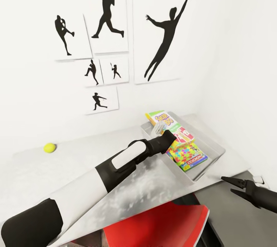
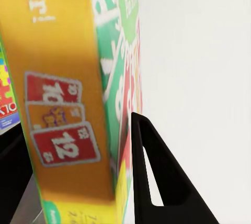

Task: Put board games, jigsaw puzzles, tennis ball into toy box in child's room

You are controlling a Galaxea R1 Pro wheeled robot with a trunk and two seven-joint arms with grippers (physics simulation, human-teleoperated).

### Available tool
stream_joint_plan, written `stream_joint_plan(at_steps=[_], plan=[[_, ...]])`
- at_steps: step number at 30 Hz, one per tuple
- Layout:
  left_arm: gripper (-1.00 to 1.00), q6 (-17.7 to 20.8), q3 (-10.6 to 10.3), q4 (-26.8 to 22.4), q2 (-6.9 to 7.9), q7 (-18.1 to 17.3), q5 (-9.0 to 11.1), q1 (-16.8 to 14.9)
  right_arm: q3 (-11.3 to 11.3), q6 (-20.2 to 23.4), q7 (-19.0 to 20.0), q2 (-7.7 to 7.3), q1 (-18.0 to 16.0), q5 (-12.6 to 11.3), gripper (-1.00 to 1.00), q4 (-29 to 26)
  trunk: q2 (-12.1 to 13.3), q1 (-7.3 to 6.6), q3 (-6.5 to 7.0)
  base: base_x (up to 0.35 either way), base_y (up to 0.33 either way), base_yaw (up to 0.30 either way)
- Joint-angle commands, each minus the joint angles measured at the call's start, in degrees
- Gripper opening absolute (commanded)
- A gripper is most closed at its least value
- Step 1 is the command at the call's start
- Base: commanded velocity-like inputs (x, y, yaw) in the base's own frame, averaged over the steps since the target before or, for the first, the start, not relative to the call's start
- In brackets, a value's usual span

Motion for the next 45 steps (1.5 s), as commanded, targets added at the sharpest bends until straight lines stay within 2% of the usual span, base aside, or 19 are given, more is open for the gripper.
stream_joint_plan(at_steps=[1,5,10,22,29,35,45], plan=[[-1.0,0.0,0.0,-0.1,0.0,0.3,0.2,0.0,-0.1,0.2,0.6,-0.01,-0.1,0.6,1.0,0.0,-0.1,0.03,-0.21,0.0,0.0,0.0],[-1.0,-0.4,0.0,-0.5,0.0,0.3,0.3,0.0,-0.1,0.2,0.6,-0.01,-0.1,0.6,1.0,0.0,-0.1,0.03,-0.59,0.0,0.0,0.0],[-1.0,-4.1,0.1,-0.9,0.0,0.2,1.4,0.0,-0.1,0.2,0.6,-0.01,-0.1,0.6,1.0,0.1,-0.1,0.03,-1.06,0.0,0.0,0.0],[-1.0,-4.1,-0.6,-0.9,0.0,0.2,1.9,0.0,-0.1,0.2,0.6,0.06,-0.1,0.6,1.0,0.1,-0.1,0.03,-2.19,0.0,0.0,0.0],[-1.0,-2.1,-0.7,-1.0,0.0,0.2,1.9,0.0,-0.1,0.2,0.7,-0.23,-0.1,0.5,1.0,0.0,-0.1,0.03,-2.85,0.0,0.0,0.0],[-1.0,3.8,-0.6,-1.0,0.0,0.3,2.0,-0.1,-0.1,0.2,0.7,-0.24,-0.1,0.5,1.0,0.0,-0.1,0.03,-3.42,0.0,0.0,0.0],[-1.0,4.7,-0.6,-1.0,0.0,0.3,2.0,-0.1,-0.1,0.2,0.7,-0.35,-0.1,0.5,1.0,0.0,-0.1,0.03,-4.36,0.0,0.0,0.0]])
